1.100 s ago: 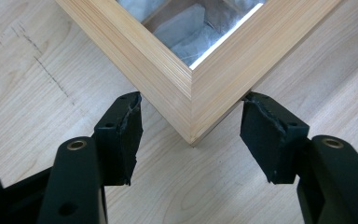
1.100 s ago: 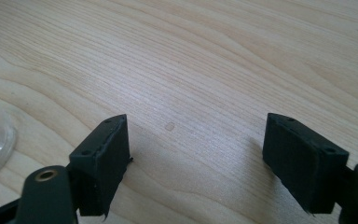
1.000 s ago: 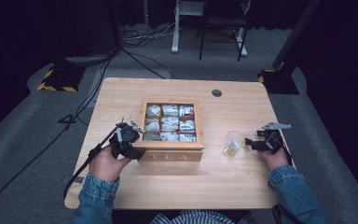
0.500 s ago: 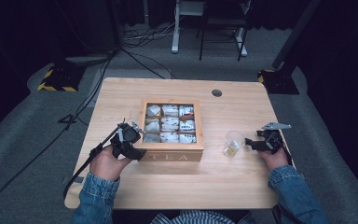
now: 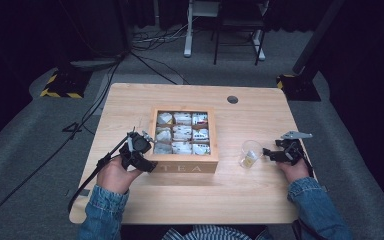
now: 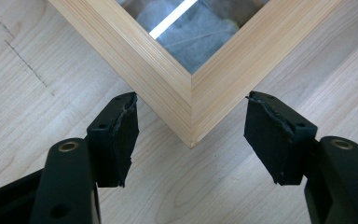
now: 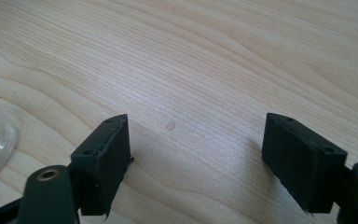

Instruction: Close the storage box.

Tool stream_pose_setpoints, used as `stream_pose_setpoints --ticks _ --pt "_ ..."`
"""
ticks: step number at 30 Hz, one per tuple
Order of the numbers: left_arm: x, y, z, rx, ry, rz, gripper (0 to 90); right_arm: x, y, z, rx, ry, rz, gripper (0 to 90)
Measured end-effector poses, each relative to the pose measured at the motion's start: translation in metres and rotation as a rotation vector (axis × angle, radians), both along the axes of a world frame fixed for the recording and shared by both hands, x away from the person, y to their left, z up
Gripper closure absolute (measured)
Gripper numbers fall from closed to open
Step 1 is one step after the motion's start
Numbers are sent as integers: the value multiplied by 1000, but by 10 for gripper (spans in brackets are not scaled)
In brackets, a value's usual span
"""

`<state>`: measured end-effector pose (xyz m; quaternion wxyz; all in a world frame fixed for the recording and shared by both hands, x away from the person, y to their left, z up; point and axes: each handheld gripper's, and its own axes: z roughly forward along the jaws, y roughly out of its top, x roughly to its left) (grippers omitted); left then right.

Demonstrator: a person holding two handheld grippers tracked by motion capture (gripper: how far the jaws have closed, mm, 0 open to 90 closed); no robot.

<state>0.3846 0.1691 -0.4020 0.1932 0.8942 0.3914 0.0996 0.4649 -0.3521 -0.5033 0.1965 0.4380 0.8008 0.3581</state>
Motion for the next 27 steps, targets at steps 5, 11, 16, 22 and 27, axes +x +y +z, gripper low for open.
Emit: stream_pose_setpoints --ticks 5,11,16,22,27 --pt "-4 6 9 -62 -21 -7 347 0 0 0 0 -1 -1 240" --pt "-10 15 21 -145 -126 6 342 0 0 0 0 0 0 240" --pt "-15 30 33 -233 -231 44 350 0 0 0 0 -1 -1 240" --pt "-12 54 29 -254 -279 106 351 0 0 0 0 -1 -1 240" --pt "-5 78 19 -314 -279 167 350 0 0 0 0 -1 -1 240"
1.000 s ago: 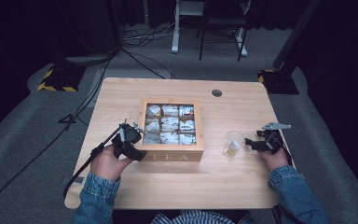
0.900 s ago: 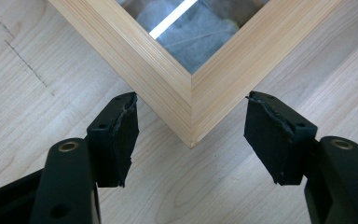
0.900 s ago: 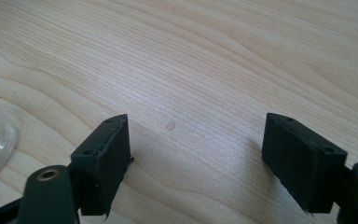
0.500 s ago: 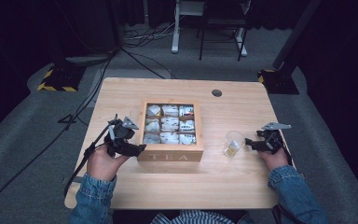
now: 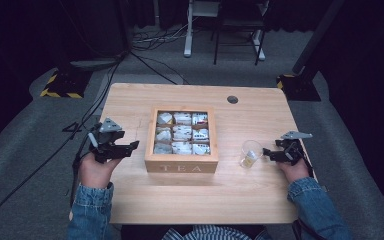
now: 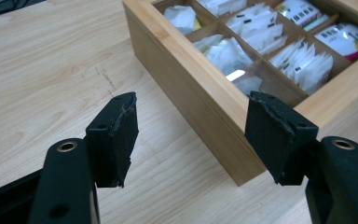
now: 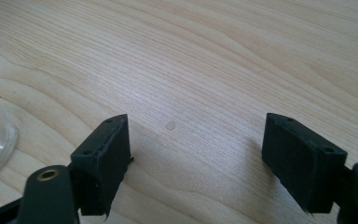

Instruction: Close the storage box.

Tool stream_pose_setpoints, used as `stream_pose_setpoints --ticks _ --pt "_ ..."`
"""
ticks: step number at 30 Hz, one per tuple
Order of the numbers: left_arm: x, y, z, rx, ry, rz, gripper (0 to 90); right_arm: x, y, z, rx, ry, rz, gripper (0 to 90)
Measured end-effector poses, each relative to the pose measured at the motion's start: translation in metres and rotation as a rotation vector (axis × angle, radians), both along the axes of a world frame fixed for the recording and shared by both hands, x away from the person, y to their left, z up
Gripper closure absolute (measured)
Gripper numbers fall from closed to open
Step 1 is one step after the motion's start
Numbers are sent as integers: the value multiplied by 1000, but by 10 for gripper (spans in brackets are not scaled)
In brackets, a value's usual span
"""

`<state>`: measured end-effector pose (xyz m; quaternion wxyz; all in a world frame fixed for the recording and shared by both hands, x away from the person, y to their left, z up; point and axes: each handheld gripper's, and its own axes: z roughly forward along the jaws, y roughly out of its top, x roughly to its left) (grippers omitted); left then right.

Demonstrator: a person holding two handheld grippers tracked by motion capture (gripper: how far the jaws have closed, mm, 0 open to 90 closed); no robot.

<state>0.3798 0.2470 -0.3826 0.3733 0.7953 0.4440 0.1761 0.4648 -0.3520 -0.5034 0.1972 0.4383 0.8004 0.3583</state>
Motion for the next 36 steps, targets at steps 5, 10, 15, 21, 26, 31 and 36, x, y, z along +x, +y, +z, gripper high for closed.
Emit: stream_pose_setpoints --ticks 5,10,15,21,26,31,36 --pt "6 16 -10 -15 -13 32 350 0 0 0 1 1 2 240" --pt "14 24 -23 -5 11 67 352 0 0 0 1 1 3 240" --pt "22 27 -35 28 25 92 354 0 0 0 1 1 3 239" --pt "29 29 -49 33 38 88 347 -1 0 0 3 1 3 240" --pt "35 23 -62 62 55 63 345 -1 0 0 2 1 4 240" --pt "41 20 -75 88 81 59 346 -1 0 0 2 1 4 241" --pt "45 17 -85 90 91 52 347 -1 0 0 2 1 4 241"
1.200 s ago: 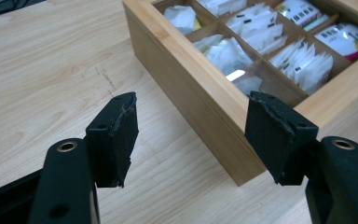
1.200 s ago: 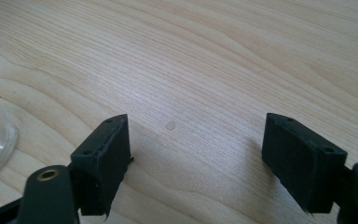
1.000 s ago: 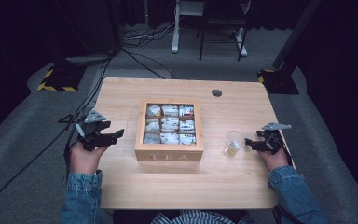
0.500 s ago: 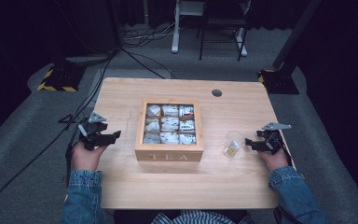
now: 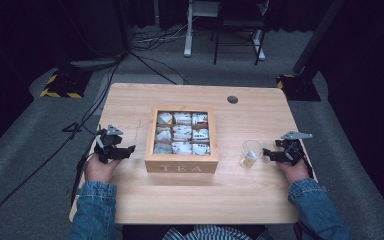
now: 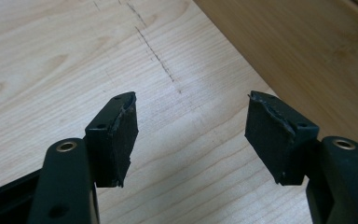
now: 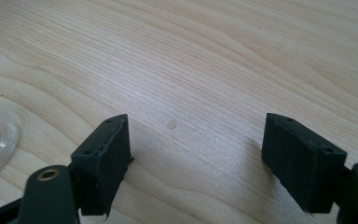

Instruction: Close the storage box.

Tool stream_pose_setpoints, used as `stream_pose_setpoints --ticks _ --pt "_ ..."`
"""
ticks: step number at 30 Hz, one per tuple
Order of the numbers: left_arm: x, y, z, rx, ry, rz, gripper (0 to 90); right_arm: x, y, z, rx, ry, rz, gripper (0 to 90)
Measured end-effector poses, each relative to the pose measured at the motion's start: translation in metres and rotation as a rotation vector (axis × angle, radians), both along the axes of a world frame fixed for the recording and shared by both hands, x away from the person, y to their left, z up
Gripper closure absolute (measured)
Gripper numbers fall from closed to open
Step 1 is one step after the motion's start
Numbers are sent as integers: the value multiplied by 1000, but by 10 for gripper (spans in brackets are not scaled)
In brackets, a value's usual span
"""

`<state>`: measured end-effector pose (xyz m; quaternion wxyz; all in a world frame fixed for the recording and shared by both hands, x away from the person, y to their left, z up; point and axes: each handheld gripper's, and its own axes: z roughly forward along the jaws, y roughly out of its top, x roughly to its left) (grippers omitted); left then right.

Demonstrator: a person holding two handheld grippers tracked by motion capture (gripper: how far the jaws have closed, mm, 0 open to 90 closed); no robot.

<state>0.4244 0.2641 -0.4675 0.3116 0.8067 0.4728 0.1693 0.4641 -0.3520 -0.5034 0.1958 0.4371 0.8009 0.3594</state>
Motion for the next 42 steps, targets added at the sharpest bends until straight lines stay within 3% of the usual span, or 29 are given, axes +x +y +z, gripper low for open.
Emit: stream_pose_setpoints --ticks 15,18,22,25,26,32,42 --pt "6 1 -25 23 37 6 347 0 0 0 0 0 0 241" --pt "5 4 -27 -3 22 14 343 0 0 0 0 0 0 241" --pt "5 4 -30 -6 1 9 324 0 0 0 0 0 0 241" --pt "5 10 -36 -24 -46 -8 268 0 0 0 1 1 0 241" --pt "6 10 -36 -37 -38 -5 228 0 0 0 0 0 0 241" --pt "9 11 -36 -31 -34 3 177 0 0 0 -1 0 0 242" --pt "9 11 -37 -29 -32 12 162 0 0 0 -1 0 2 239"
